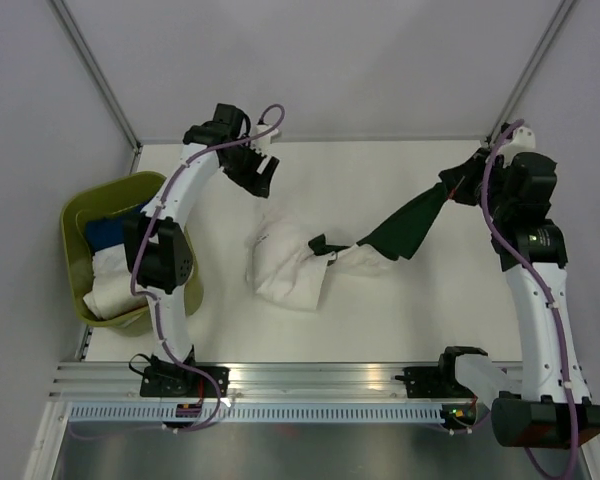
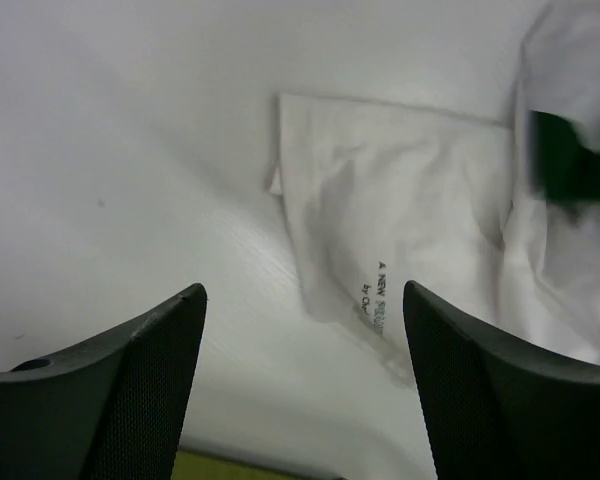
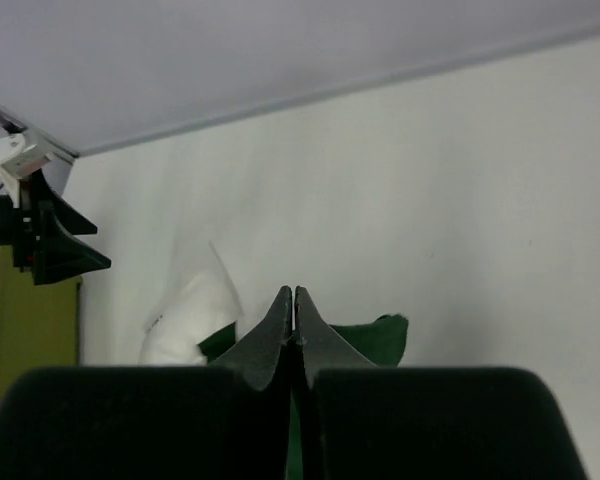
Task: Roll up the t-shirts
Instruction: Flatten the tshirt
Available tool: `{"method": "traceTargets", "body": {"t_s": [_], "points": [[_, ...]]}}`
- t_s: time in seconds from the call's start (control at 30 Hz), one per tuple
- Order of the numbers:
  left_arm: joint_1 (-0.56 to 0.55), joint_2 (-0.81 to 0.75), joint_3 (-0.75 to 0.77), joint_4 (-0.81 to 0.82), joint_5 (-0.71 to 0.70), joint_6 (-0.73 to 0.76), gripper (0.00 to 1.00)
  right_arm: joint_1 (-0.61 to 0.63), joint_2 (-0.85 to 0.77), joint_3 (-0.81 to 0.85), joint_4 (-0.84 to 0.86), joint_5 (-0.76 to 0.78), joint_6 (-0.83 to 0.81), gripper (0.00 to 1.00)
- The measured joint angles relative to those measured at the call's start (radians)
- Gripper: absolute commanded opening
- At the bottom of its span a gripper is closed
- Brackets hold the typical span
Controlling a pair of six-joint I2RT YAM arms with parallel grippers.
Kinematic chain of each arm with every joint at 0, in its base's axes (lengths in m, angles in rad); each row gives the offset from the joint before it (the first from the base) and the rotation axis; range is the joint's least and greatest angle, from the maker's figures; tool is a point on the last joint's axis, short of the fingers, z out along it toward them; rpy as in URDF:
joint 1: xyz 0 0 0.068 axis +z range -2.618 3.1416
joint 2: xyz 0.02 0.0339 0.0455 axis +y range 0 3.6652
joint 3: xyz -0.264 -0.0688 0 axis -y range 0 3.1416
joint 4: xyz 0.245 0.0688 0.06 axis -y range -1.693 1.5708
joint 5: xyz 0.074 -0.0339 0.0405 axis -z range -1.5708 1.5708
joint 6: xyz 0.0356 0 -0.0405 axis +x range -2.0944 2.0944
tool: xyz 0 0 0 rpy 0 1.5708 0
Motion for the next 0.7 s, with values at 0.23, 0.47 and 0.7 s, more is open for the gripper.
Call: {"method": "traceTargets", "body": {"t_s": [0.23, 0.47, 0.7], "points": [[-0.201, -0.184, -0.26, 0.012, 0.058, 0.041, 0.71, 0.0, -0.017, -0.246, -0.016, 0.033, 0.022, 0.01], [-0.313, -0.33, -0.579, -0.026, 0.141, 0.054, 0.79, -0.001, -0.123, -0.37, -0.019, 0.053, 0.029, 0.01], [-0.539, -0.334, -0.748, 0.103, 0.103, 0.047, 0.87, -0.001, -0.12, -0.391, -0.02, 0.064, 0.039, 0.0]]}}
